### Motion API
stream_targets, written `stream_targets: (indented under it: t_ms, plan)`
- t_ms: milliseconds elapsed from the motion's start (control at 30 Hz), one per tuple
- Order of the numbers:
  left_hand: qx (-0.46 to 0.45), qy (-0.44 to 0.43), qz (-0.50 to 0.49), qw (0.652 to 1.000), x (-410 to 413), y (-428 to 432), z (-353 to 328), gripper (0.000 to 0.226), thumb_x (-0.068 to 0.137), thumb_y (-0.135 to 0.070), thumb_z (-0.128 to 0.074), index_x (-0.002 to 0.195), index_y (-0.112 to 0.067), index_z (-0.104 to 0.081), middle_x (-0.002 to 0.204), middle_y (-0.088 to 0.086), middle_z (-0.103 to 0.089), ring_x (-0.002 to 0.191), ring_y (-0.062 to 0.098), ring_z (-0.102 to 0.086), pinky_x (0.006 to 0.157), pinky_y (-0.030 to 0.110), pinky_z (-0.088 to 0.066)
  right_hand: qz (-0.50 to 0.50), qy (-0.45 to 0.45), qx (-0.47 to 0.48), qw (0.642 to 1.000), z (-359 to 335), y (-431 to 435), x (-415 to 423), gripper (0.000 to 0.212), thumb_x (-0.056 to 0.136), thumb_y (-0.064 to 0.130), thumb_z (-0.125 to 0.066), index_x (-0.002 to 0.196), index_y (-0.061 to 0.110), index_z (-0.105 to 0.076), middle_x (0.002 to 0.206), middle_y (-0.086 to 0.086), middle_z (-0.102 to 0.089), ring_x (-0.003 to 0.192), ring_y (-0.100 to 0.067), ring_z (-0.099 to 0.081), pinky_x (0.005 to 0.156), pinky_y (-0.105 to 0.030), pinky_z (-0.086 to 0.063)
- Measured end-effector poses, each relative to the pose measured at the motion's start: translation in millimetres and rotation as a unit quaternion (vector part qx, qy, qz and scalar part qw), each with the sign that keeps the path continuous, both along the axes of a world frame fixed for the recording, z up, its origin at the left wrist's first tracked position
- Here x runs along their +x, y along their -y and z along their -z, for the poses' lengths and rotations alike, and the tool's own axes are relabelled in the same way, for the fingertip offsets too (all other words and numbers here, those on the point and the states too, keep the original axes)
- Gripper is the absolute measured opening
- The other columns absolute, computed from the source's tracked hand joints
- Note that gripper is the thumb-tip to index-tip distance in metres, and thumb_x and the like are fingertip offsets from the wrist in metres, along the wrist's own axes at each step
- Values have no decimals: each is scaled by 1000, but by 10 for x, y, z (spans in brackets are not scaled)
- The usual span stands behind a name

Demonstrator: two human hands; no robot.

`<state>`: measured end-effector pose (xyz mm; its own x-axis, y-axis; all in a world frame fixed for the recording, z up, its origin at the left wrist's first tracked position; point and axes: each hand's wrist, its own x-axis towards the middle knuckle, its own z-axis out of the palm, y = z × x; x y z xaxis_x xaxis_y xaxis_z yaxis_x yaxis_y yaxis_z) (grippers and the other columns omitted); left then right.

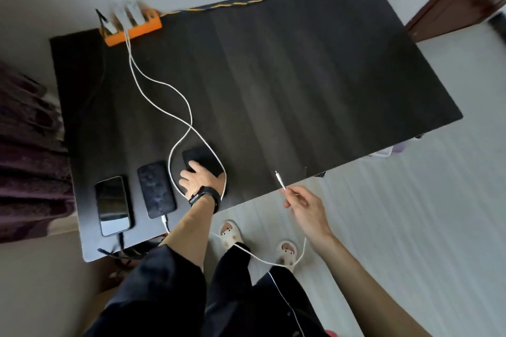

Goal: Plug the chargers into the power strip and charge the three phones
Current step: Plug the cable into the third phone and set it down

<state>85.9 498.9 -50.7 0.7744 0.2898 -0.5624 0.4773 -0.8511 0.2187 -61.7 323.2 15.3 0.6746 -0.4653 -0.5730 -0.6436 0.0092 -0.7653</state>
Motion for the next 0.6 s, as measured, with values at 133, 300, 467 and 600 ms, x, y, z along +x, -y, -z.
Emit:
stream_targets:
  t_ms: [133,300,467,600]
  plan:
    - [22,-4,36,999,-13,-24,38,106,75,-48,-76,153,-9,-14,140,25,-29,127,44,-33,110,45,-28,18,-10,13,1000,4,-50,-64,13,97,25,-62,90,20,-71,70,6,-69,67,-9,-59,69,-30,-49]
    - [8,-44,-24,999,149,-143,-172,118,62,-58,-80,150,-12,-17,144,27,-32,132,44,-31,109,50,-31,13,-35,0,999,-6,1,-18,12,96,24,-61,89,20,-71,70,7,-69,69,-9,-58,67,-26,-44]
    - [-155,-65,-175,970,321,-410,-351,132,36,-58,-86,141,0,-32,132,19,-54,118,38,-56,102,44,-46,-27,-3,-34,999,-121,36,68,13,96,35,-60,91,29,-71,83,6,-71,74,-9,-59,61,-9,-41]
    - [-401,-26,-336,852,167,-586,-746,69,48,-46,-93,100,-11,-66,85,2,-70,75,18,-66,65,32,-54,-59,55,-32,996,-332,22,154,14,97,34,-61,94,30,-74,94,4,-73,80,-6,-59,66,-6,-40]
